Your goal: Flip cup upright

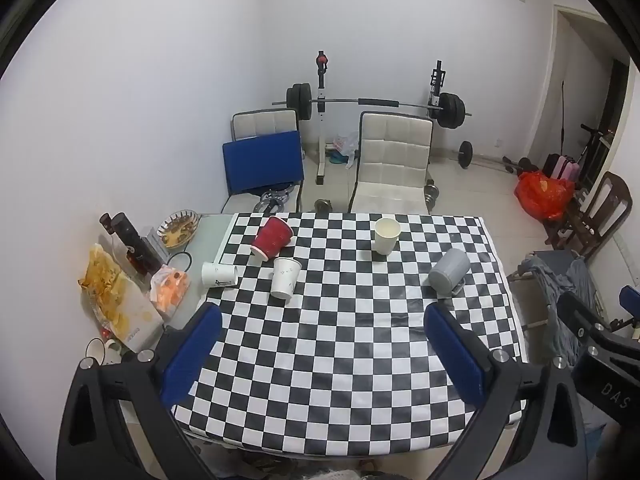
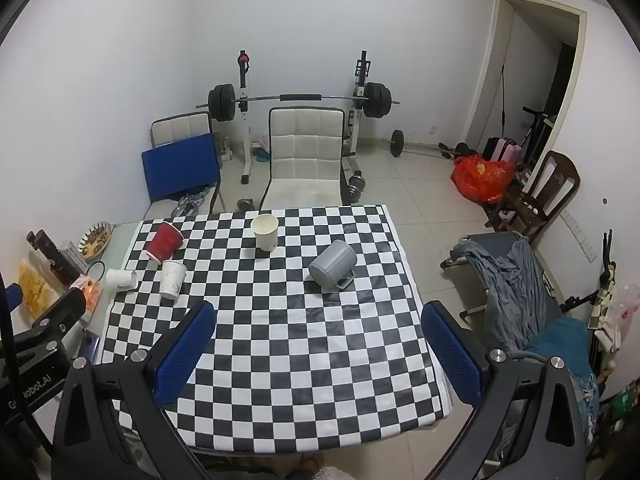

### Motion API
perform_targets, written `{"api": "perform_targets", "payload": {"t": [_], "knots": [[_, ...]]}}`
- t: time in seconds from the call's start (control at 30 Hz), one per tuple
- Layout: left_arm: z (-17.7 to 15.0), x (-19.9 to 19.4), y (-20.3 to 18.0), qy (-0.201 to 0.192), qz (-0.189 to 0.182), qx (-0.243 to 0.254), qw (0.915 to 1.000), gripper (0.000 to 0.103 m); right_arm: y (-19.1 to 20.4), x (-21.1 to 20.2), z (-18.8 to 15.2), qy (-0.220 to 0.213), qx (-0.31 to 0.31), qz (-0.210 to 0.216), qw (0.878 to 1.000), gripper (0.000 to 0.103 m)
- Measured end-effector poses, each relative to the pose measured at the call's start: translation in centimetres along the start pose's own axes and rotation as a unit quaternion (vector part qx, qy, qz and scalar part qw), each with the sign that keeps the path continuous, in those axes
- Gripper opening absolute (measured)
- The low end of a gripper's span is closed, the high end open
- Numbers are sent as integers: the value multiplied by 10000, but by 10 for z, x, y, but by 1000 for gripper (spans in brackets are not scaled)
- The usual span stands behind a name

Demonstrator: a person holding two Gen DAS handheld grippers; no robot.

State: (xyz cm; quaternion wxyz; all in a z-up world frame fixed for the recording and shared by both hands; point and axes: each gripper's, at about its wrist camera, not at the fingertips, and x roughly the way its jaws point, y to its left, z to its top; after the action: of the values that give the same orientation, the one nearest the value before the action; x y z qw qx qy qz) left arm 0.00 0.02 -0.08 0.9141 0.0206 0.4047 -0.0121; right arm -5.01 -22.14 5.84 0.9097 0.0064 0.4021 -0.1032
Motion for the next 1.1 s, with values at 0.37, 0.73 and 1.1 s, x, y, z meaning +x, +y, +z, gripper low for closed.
{"api": "perform_targets", "payload": {"t": [0.37,0.73,1.1], "knots": [[0,0,-1,-35,1,-11,10000,103,-1,-1,-1,-40,66,81,9999,103],[-1,0,0,-49,-18,-27,10000,103,-2,-1,-1,-66,47,44,10000,103],[4,-4,-6,-72,-26,-40,10000,103,-1,-4,-2,-78,39,58,9999,103]]}}
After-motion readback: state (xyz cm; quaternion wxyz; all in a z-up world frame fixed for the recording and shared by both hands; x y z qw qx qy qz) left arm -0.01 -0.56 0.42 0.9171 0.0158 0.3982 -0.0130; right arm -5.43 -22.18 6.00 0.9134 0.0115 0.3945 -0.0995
